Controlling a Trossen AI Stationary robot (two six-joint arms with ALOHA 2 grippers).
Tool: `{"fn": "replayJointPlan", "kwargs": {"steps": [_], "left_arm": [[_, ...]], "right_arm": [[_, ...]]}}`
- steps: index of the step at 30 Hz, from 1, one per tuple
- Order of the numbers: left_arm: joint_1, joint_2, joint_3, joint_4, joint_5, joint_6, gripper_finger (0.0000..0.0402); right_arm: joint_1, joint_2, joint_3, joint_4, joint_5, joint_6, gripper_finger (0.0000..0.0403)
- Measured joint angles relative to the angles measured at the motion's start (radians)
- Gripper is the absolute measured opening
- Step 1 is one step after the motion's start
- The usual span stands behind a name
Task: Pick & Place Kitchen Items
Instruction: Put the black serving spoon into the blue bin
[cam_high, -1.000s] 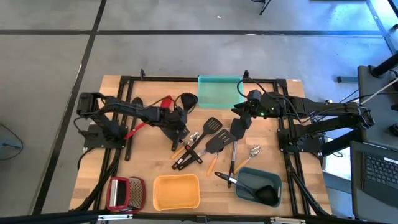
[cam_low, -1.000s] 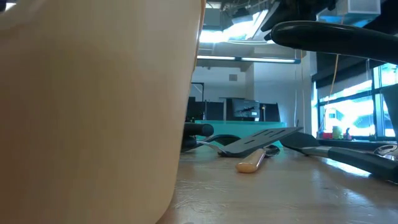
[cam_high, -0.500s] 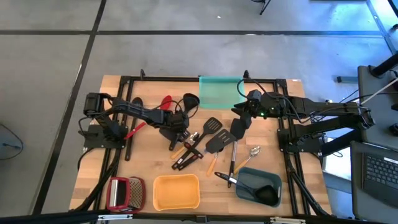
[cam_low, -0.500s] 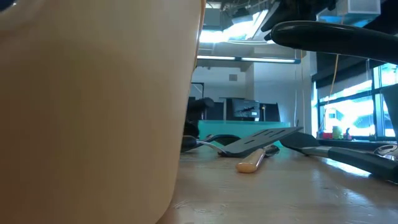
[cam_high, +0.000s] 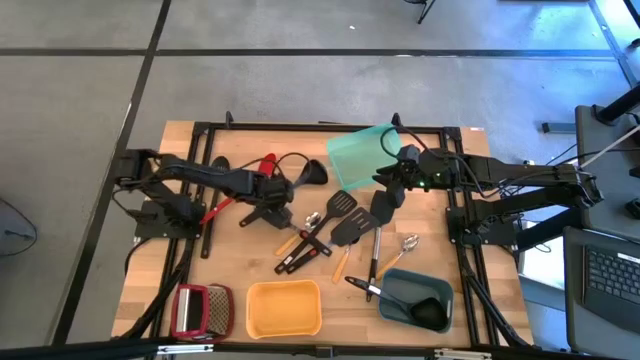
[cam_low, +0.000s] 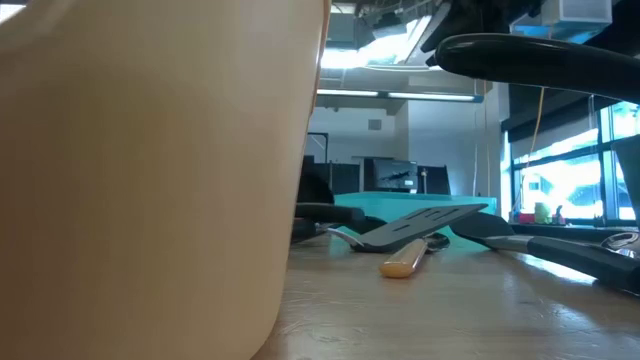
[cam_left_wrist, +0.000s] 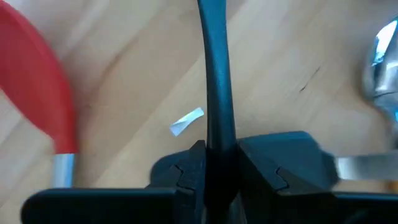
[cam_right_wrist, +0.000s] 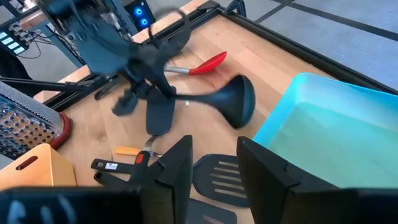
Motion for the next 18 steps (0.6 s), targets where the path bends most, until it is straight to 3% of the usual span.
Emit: {"fn": "replayJointPlan", "kwargs": {"steps": [4, 7, 11, 18], "left_arm": [[0.0, -0.108, 0.0, -0.008, 0.084, 0.04, 0.0034], [0.0, -0.183, 0.001, 0.015, 0.233, 0.087, 0.0034], [-0.002, -0.242, 0.033, 0.027, 0.416, 0.087, 0.0034], [-0.017, -0.237, 0.146, 0.03, 0.48, 0.098, 0.0034]], "right_arm": [[0.0, 0.0, 0.0, -0.025, 0.0, -0.001, 0.0129], [0.0, 0.0, 0.0, -0.05, -0.009, -0.002, 0.0129], [0.0, 0.0, 0.0, -0.084, -0.102, -0.001, 0.0129], [0.0, 0.0, 0.0, -0.131, -0.234, 0.001, 0.0129]]}}
